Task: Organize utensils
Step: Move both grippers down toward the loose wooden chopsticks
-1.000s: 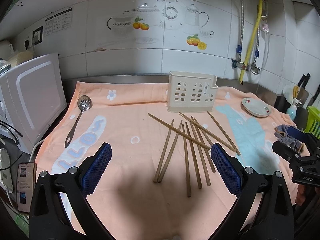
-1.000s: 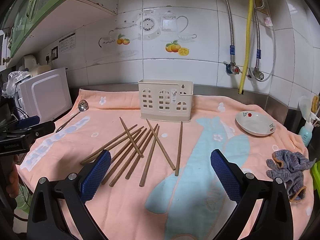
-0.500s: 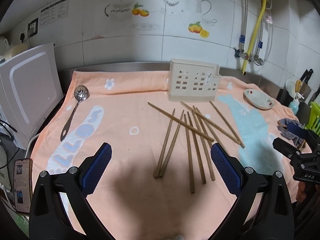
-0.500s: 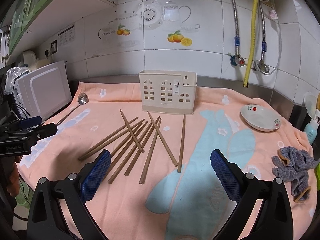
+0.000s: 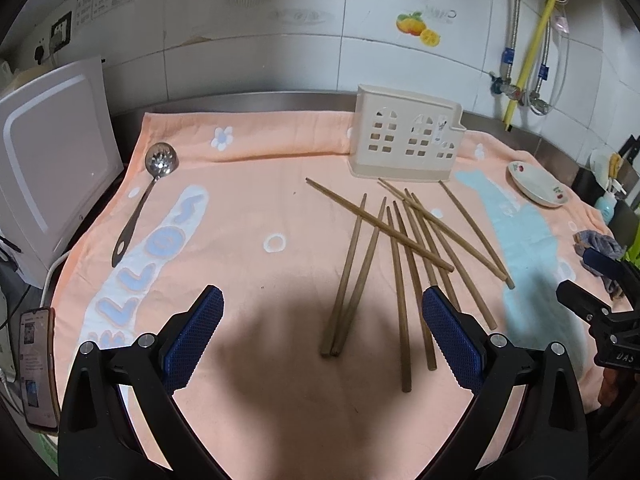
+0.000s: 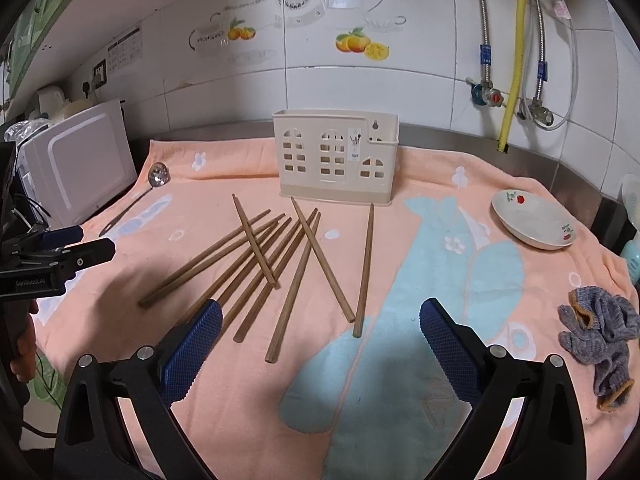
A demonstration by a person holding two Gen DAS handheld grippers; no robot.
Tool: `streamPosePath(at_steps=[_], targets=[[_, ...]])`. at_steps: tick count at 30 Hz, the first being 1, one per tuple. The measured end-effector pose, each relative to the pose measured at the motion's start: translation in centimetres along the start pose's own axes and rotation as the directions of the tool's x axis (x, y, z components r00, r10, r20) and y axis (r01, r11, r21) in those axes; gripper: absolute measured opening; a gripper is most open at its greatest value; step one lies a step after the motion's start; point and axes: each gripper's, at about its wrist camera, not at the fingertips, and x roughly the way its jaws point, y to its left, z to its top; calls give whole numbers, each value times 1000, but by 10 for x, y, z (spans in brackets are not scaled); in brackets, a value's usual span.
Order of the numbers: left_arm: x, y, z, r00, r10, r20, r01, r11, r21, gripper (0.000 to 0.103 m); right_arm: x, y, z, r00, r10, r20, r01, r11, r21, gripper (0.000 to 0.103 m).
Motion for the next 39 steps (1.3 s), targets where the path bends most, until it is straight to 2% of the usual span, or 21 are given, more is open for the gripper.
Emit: streamPosePath(at_steps=[10, 13, 16, 26, 39], targets=[[24, -5, 5, 999, 4, -52, -3, 1000, 11, 98, 21, -6, 2, 999, 9, -37, -9, 1000, 11, 94], [30, -7, 7, 998, 3, -63, -2, 1000, 15, 98, 26, -7, 4, 999, 17, -48, -16, 1000, 10, 85], [36, -8, 10, 997, 2, -75, -1, 1000, 15, 98, 33, -11, 6, 998, 23, -62, -23, 1000, 12, 84], [56, -14, 19, 993, -4, -118, 6, 1000, 18, 98, 53, -20, 10, 993, 51, -103, -51, 999, 4, 72], [81, -13, 25, 987, -30, -160, 31, 1000, -1, 97, 86, -19, 17, 978, 103, -179, -110, 994, -28, 45]])
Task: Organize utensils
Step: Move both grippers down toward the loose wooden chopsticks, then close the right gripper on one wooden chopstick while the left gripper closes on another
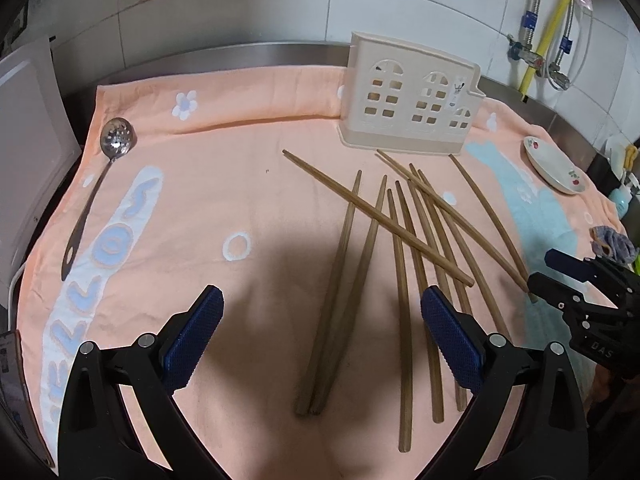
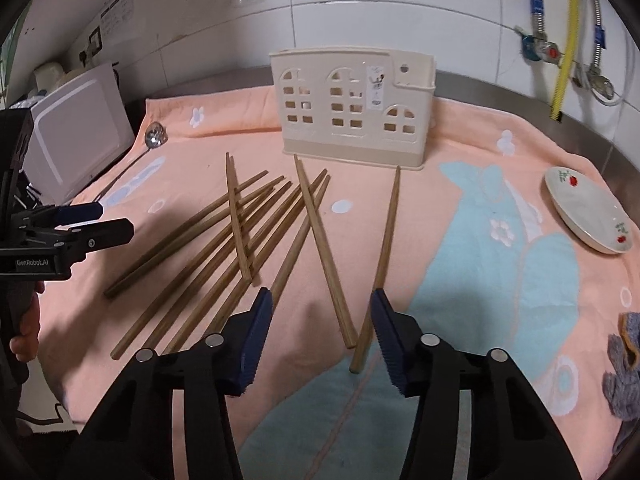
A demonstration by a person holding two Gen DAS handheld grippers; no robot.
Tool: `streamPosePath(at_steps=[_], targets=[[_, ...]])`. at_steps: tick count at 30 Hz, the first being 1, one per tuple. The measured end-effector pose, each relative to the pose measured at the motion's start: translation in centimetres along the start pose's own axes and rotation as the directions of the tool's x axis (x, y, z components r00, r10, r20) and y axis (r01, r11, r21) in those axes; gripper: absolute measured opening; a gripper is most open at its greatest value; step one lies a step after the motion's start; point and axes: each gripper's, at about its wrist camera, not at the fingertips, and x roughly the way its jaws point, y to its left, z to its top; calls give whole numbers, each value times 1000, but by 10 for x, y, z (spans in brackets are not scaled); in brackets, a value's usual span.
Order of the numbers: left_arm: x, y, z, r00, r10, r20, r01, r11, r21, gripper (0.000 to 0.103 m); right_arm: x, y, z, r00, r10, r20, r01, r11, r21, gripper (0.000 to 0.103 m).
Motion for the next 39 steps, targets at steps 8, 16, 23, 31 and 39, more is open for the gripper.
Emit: streamPosePath(at_steps=[8, 16, 23, 31, 39], targets=[[8, -4, 6, 1000, -22, -6, 22, 1000, 16, 97, 11, 1, 4, 999, 22, -25, -22, 1000, -16, 42], [15, 6, 6, 999, -13, -39, 14, 1000, 24, 82, 17, -3, 4, 999, 32, -33, -32, 999, -12, 38], [19, 0, 12, 996, -67, -53, 68, 997, 21, 65, 21, -6, 5, 998, 41, -37, -41, 999, -8, 28], [32, -37, 24, 988, -130, -88, 133, 991, 25, 60, 21, -10, 8, 998, 50, -36, -51, 999, -15, 25], [26, -22, 24, 994, -73, -83, 73, 997, -6, 60, 20, 5, 14, 991, 134, -23, -134, 990, -30, 22]])
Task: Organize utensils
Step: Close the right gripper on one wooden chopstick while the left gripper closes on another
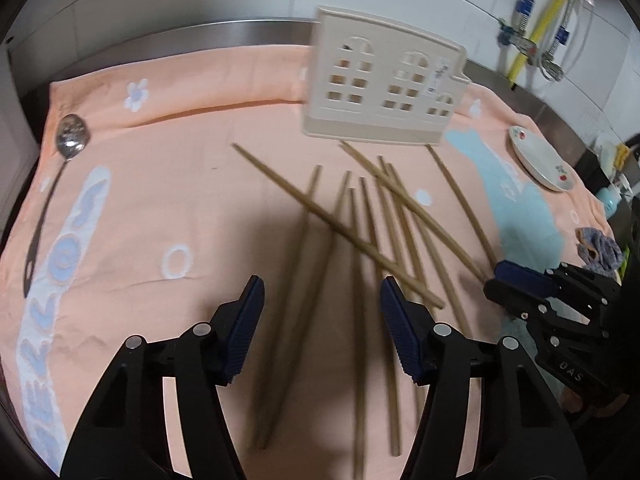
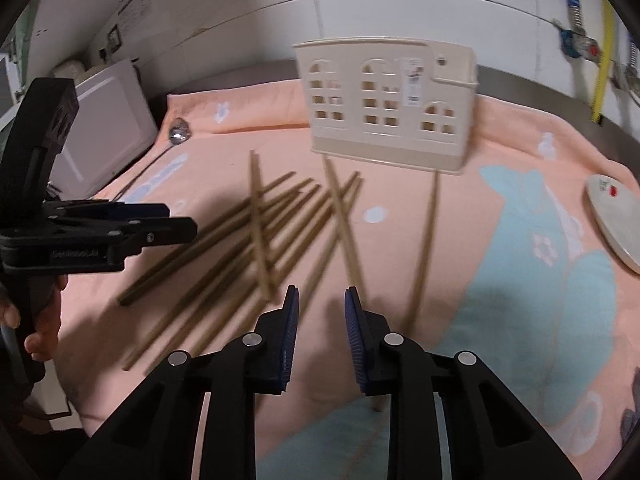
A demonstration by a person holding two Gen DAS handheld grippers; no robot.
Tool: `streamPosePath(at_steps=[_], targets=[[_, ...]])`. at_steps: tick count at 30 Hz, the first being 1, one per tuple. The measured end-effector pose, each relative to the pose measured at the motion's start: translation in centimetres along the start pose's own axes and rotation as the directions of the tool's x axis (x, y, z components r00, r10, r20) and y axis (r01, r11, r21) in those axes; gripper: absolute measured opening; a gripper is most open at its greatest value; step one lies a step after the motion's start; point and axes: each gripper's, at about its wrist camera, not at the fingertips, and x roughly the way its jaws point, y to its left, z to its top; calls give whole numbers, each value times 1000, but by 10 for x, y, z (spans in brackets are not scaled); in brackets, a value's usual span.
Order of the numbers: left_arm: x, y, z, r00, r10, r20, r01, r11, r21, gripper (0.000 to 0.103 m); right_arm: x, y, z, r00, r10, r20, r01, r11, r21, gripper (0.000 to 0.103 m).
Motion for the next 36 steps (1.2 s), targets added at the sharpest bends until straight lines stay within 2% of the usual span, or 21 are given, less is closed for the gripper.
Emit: streamPosePath(at_steps=[7, 18, 25, 31, 36], targets=[[-8, 30, -12, 999, 34, -11, -34, 999, -23, 60, 21, 28, 14, 999, 46, -18, -48, 996, -76, 18], [-11, 52, -36, 999, 19, -29, -19, 1000, 7, 60, 55, 42, 25, 996, 32, -78, -41, 992, -121, 10], [-9, 57, -40, 999, -15, -35, 16, 1000, 14, 46, 60, 46, 26, 996, -5, -85, -9, 986, -168, 10], [-9, 53, -42, 999, -38, -34, 39, 998, 42, 43, 63, 52, 25, 996, -33, -77, 15, 973, -230, 10], [-3, 48, -42, 997, -50, -51, 54, 996, 68, 31, 59, 53, 25, 997, -40, -61, 24, 972, -234, 7]])
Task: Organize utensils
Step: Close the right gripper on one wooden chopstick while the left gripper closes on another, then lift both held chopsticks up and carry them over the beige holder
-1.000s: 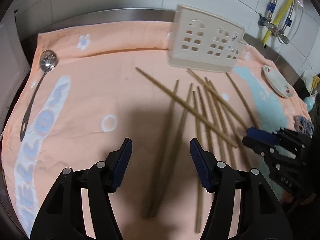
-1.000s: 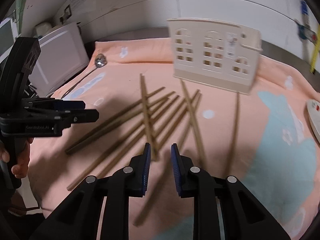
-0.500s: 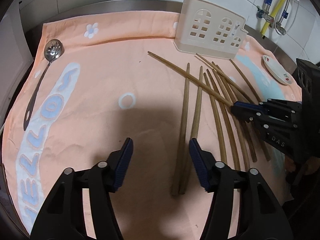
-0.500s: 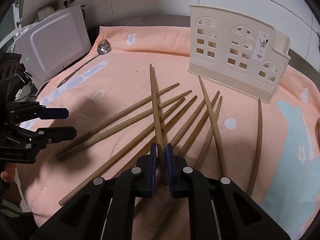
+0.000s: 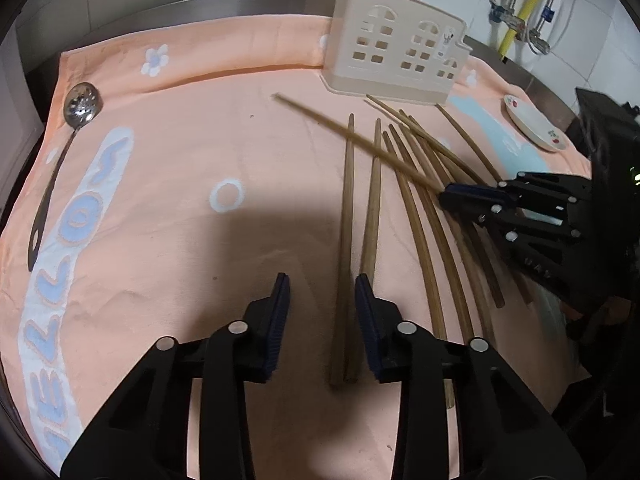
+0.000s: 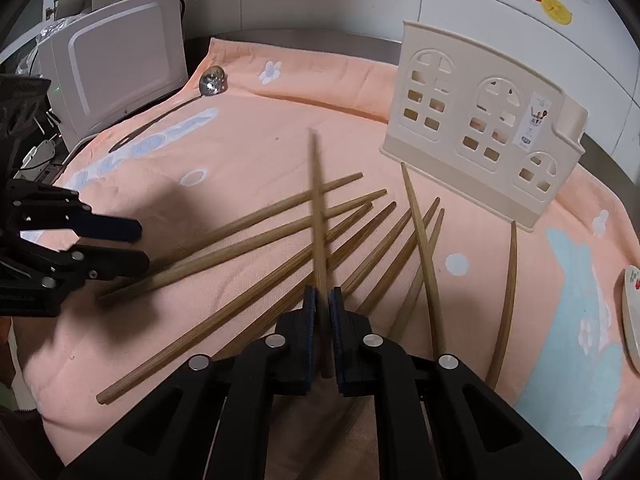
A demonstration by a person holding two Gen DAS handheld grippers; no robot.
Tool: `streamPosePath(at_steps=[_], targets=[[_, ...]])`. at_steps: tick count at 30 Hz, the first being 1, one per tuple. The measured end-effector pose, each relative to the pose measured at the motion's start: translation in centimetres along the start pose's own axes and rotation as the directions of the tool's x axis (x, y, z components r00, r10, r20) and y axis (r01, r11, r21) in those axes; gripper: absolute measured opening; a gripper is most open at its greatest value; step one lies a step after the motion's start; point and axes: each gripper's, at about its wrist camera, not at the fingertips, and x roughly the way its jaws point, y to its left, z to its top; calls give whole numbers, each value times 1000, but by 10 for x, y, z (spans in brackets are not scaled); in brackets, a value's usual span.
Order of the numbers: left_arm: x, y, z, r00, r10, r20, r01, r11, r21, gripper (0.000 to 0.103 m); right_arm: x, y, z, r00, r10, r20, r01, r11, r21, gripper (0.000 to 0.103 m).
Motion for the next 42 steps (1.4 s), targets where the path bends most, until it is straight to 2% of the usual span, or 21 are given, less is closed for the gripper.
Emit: streamPosePath(at_steps=[10, 18, 27, 35, 42], targets=[[4, -9, 0, 1000, -18, -9, 18, 999, 34, 14, -34, 0, -3, 998, -4, 64, 1, 999, 54, 7], [7, -10, -5, 1000, 7, 3, -7, 999, 45, 14, -70, -1, -11, 993, -20, 120, 5, 992, 129, 7], [5, -21, -14, 997, 58, 45, -61, 996, 61, 14, -111, -6, -7, 976, -63, 211, 22, 981, 193, 7], [2, -13, -14, 998, 37, 47, -38, 999, 8, 8, -133, 0, 2, 962, -90, 258, 40, 981, 192, 7], [-1, -18, -18, 999, 33, 18, -34, 998, 55, 8, -141, 3, 2, 959, -92, 269, 39, 980, 196, 7]])
